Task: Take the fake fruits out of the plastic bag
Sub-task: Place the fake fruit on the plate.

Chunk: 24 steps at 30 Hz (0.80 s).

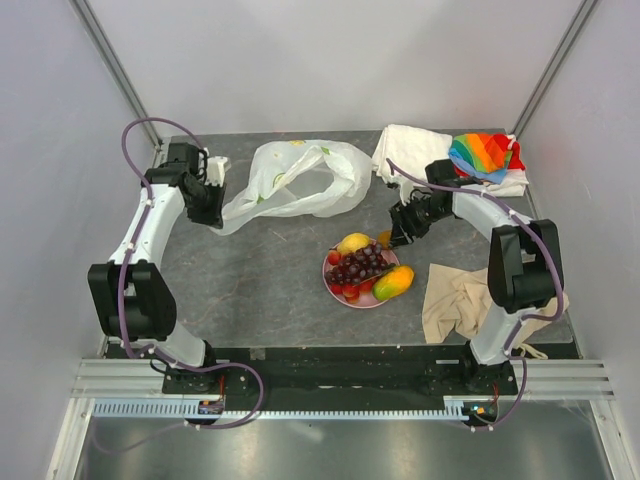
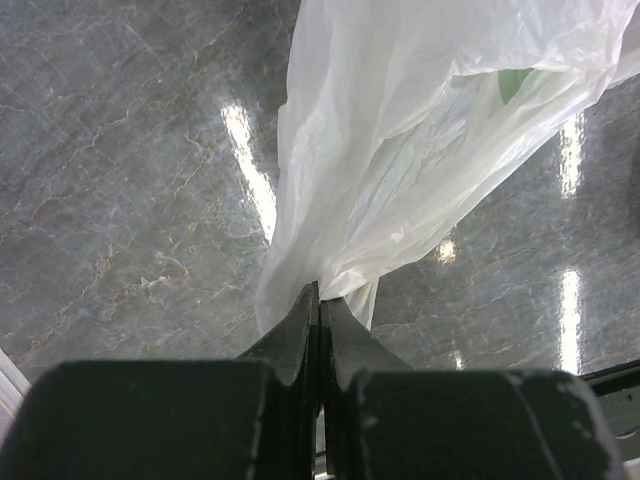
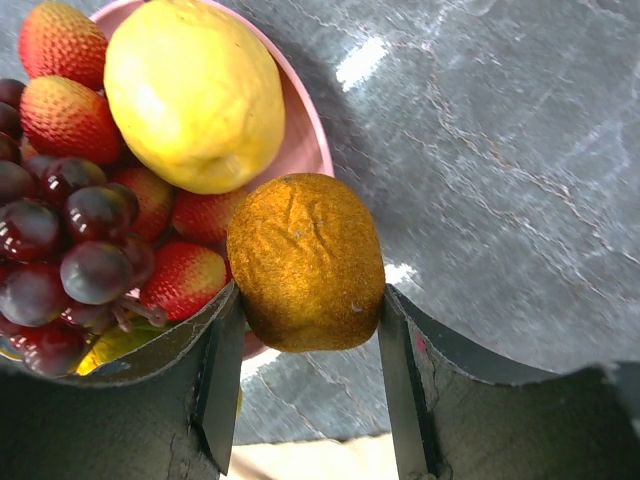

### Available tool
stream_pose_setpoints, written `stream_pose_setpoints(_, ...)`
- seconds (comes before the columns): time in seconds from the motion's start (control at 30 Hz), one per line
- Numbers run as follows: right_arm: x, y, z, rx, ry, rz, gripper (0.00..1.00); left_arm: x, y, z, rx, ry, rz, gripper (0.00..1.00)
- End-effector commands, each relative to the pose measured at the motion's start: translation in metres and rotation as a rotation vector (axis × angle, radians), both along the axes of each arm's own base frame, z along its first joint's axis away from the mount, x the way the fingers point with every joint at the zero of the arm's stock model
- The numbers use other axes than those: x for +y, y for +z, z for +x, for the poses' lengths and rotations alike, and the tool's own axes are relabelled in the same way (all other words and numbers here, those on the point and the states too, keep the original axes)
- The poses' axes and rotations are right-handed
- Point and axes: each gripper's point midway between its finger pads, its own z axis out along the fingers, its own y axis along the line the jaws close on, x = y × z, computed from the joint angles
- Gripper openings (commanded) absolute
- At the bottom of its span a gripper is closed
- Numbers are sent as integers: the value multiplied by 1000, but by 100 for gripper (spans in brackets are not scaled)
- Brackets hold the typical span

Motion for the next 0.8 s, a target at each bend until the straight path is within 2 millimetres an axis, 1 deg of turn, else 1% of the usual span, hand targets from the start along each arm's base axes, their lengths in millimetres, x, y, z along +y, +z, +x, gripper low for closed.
stream_pose_setpoints(0.0,14,11,8,9,-8,86,37,6,-2,-6,3,-40,48,1)
stream_pose_setpoints(0.23,17,-3,0,91,-45,107,42,2,-4,-4,11,-44,29,2)
stream_pose_setpoints(0.37,18,-5,-6,113,-49,115,43,1,-5,-6,14,-49,24,2)
stream_pose_setpoints(0.57,17,-9,-14,136,-53,108,47,0,-7,-7,16,-50,15,2)
stream_pose_setpoints(0.7,15,-15,-18,160,-59,98,53,0,-7,-8,17,-53,13,2)
stream_pose_setpoints(0.77,16,-14,-20,166,-55,106,56,0,-7,-8,15,-54,14,2)
